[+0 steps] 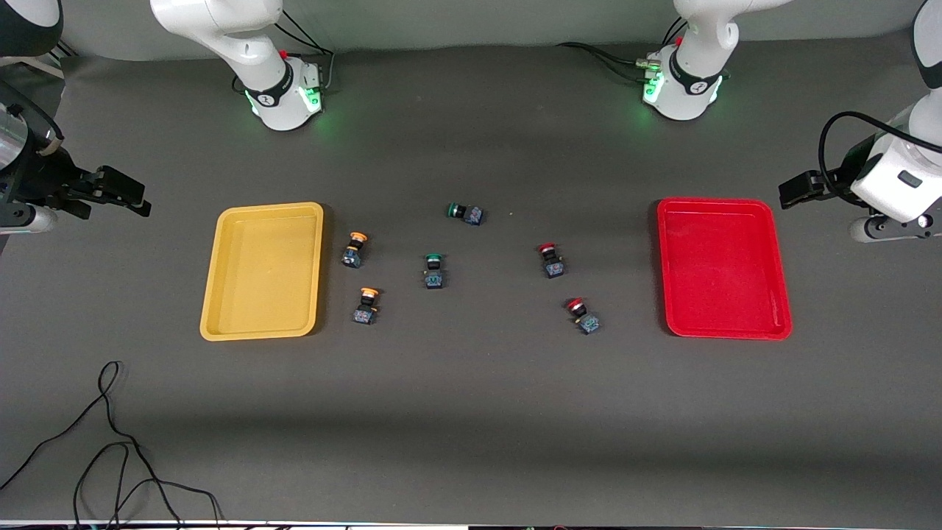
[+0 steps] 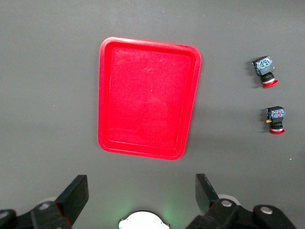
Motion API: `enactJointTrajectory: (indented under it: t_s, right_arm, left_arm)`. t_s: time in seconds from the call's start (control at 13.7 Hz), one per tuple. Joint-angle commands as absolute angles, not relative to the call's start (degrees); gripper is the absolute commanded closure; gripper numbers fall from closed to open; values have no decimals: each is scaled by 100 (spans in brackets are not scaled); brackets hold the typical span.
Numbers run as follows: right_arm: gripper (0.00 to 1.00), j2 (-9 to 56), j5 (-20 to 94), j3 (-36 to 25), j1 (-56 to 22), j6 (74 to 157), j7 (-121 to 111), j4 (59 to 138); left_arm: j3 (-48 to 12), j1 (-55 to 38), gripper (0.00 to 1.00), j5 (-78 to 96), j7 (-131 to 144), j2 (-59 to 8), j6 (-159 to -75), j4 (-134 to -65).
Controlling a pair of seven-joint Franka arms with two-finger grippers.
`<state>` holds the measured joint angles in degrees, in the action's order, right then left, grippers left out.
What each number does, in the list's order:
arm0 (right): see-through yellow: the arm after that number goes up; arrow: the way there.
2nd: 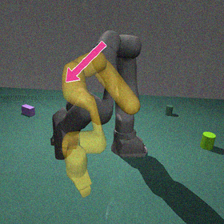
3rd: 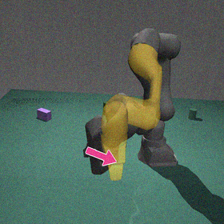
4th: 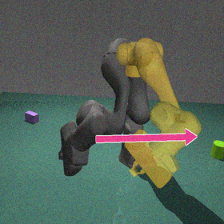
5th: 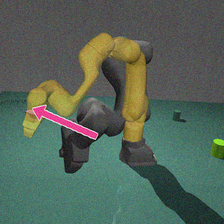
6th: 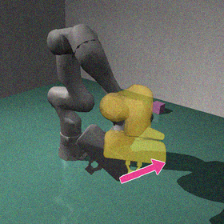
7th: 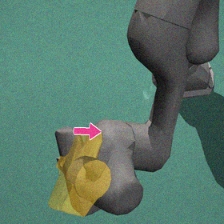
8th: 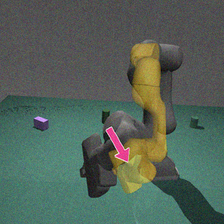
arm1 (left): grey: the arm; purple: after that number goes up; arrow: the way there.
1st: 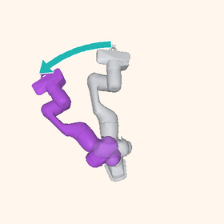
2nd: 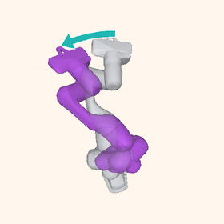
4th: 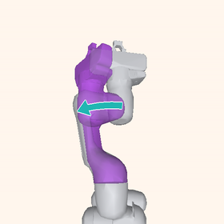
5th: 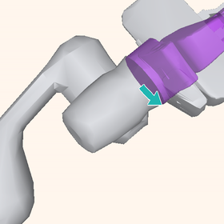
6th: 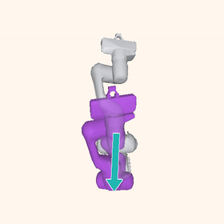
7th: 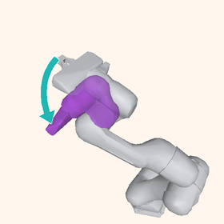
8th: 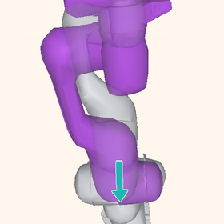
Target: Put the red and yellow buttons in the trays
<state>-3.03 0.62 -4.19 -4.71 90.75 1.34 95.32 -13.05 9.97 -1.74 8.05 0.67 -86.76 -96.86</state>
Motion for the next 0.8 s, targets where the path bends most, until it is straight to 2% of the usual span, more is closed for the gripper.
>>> enactJointTrajectory:
  t_s: [0.0, 0.44, 0.73]
  right_arm:
    - [0, -272, -27, -413, -475, 8956, 26, 9413]
    - [0, 78, 114, -387, -826, 9104, 402, 9527]
    - [0, 429, 457, -396, -1728, 9920, 1438, 10089]
  left_arm:
    - [-1266, 940, 0, -255, 844, 36, -8806, -9712]
    - [-1266, 940, 0, -255, 905, -17, -8851, -9721]
    - [-1266, 940, 0, -229, 1081, -280, -8842, -9563]
